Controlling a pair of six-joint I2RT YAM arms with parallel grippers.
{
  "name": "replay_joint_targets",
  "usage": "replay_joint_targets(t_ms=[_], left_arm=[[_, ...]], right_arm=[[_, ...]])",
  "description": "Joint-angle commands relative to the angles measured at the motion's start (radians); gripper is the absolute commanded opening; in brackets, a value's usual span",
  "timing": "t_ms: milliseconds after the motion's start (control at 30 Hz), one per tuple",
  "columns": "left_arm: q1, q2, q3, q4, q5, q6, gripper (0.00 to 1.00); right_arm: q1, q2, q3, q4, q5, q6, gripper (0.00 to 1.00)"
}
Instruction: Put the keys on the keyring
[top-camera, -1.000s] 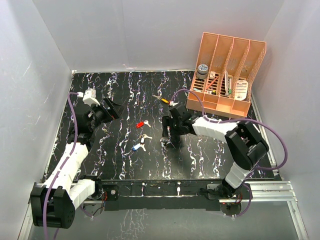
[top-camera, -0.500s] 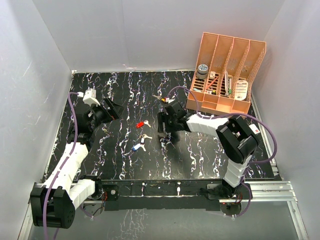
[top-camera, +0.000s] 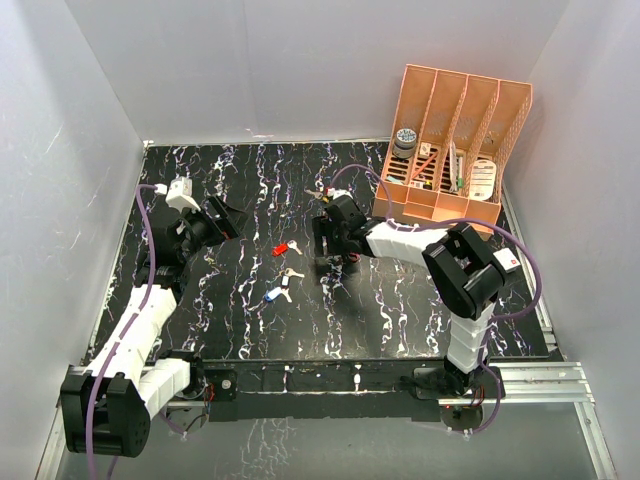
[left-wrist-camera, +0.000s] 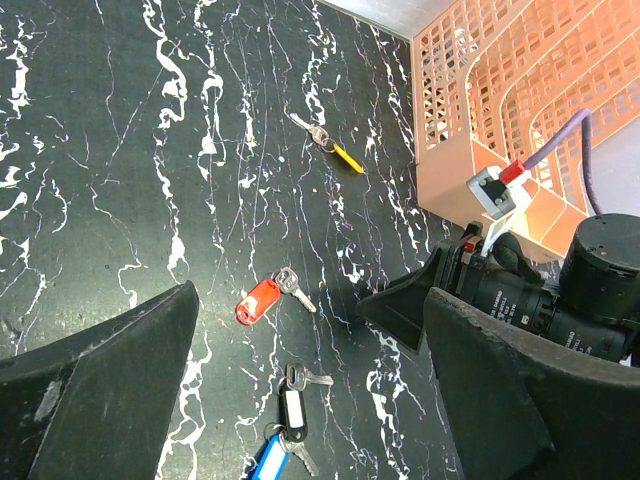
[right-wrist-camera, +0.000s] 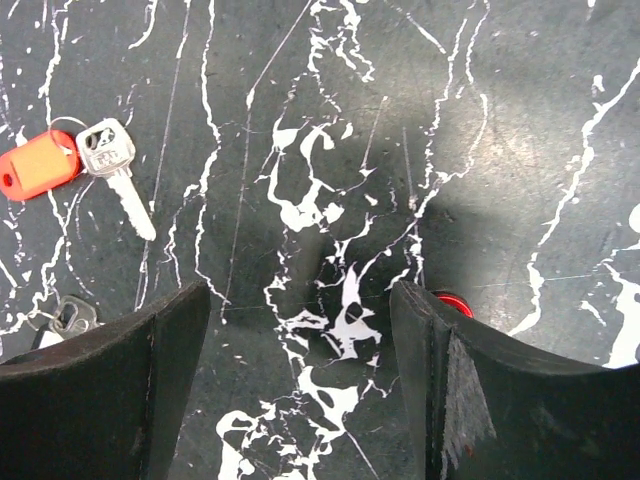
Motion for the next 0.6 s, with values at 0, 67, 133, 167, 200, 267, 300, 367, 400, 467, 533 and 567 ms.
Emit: replay_joint_targets(t_ms=[0, 67, 133, 167, 200, 267, 300, 367, 400, 467, 533, 567], left_arm=[[-0.004, -0.007, 0.04, -0.004, 0.007, 0.008, 0.94], [-0.004, -0.008, 0.041, -0.004, 0.008, 0.007, 0.94], [-0.004, -0.008, 0.041, 0.001, 0.011, 0.004, 0.94], [-0.004, -0.009, 0.04, 0.001, 0.013, 0.002, 0.94], [-0.004, -0.009, 0.039, 0.003, 0.015, 0.0, 0.94], [-0.004, -0.007, 0.038, 0.007, 0.019, -0.003, 0.94], [-0.004, -0.007, 0.038, 0.009, 0.02, -0.005, 0.94], [-0.004, -0.008, 0.037, 0.009, 0.023, -0.007, 0.94], [-0.004, -0.009, 0.037, 0.01, 0.024, -0.008, 0.94], [-0.004, -0.01, 0.038, 0.012, 0.027, -0.01, 0.94], [-0.004, -0.012, 0.038, 0.014, 0.032, -0.013, 0.94], [-0.004, -0.012, 0.039, 0.015, 0.033, -0.015, 0.94]], right_arm=[[-0.01, -0.036, 0.035, 0.023, 0.067, -0.048, 0.72], [-0.013, -0.079, 0.035, 0.019, 0.101, -0.059, 0.73], [-0.022, -0.112, 0.031, 0.003, 0.127, -0.068, 0.74], [-0.028, -0.125, 0.029, -0.01, 0.134, -0.07, 0.75], [-0.033, -0.13, 0.026, -0.025, 0.14, -0.072, 0.75], [-0.039, -0.155, 0.014, -0.05, 0.149, -0.073, 0.76], [-0.043, -0.17, 0.002, -0.053, 0.149, -0.072, 0.77], [-0.046, -0.185, -0.022, -0.059, 0.146, -0.065, 0.77], [-0.048, -0.191, -0.034, -0.064, 0.144, -0.059, 0.77], [-0.048, -0.201, -0.053, -0.077, 0.135, -0.048, 0.77], [-0.048, -0.21, -0.071, -0.081, 0.128, -0.034, 0.77], [-0.048, -0.215, -0.081, -0.081, 0.124, -0.029, 0.77]])
